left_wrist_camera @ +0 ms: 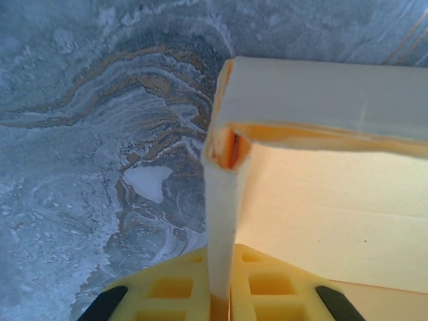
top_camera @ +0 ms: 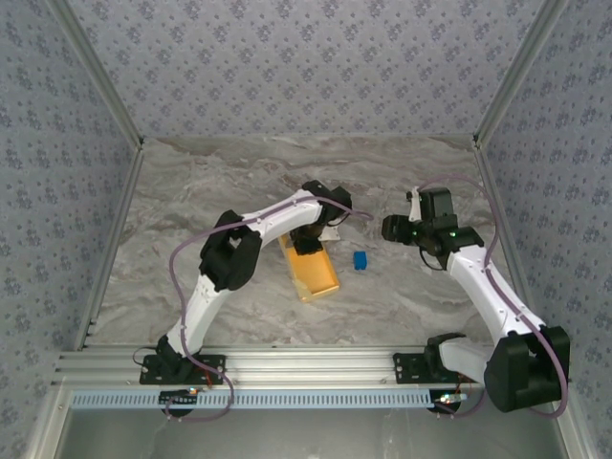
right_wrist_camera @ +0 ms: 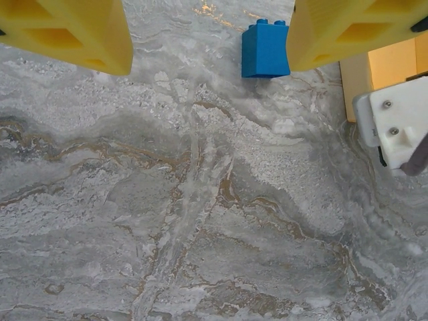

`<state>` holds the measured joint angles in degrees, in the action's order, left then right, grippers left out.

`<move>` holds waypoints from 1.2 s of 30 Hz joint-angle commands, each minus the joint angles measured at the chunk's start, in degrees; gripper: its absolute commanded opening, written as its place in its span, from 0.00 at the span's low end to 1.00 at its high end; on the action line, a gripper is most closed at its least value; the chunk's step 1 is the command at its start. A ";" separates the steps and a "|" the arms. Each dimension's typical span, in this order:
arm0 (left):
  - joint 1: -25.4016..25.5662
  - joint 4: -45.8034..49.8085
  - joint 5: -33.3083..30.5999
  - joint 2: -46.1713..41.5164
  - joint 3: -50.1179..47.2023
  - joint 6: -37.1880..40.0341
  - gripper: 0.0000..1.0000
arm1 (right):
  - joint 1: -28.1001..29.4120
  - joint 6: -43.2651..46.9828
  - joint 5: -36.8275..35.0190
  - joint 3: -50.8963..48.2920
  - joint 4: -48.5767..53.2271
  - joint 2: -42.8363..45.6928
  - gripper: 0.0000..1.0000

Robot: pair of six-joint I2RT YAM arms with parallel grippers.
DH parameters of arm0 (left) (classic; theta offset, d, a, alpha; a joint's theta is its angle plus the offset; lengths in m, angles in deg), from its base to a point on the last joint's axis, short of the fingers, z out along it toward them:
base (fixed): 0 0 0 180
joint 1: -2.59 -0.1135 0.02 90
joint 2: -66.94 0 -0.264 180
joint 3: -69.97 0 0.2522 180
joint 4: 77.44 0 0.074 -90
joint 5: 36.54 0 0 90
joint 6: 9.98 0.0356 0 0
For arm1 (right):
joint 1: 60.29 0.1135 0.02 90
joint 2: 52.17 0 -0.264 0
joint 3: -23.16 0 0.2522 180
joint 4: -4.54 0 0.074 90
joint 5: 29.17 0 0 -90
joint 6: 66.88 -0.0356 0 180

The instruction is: Fold the paper box

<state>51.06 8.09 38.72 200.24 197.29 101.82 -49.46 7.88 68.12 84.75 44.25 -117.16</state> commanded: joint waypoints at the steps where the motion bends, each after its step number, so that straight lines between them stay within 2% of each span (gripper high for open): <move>1: 0.70 -3.88 -4.31 2.06 0.31 2.16 0.11 | -0.46 -0.93 1.76 -0.54 -0.82 0.99 0.64; 6: 1.63 -8.31 -7.39 1.81 -0.71 3.89 0.10 | -0.61 -1.01 1.93 -0.89 -0.98 1.08 0.64; 12: 2.16 -16.34 -9.52 -0.20 -6.41 7.04 0.10 | -0.65 -1.10 1.94 -0.90 -0.93 1.08 0.64; 21: 2.20 -20.10 -5.98 -2.19 -9.18 10.46 0.10 | -0.81 -1.19 2.03 -0.81 -0.72 0.85 0.65; 32: 2.16 -21.98 5.21 -5.19 -11.08 18.96 0.11 | -0.75 -1.15 1.94 -0.56 -0.06 1.10 0.65; 36: 2.16 -22.59 5.37 -4.71 -11.54 21.86 0.12 | -0.79 -1.06 1.76 -0.47 0.15 1.06 0.65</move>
<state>52.85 -12.74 38.69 194.90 187.85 120.10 -49.92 7.48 69.62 84.29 43.64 -117.12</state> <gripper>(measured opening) 0.118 0.647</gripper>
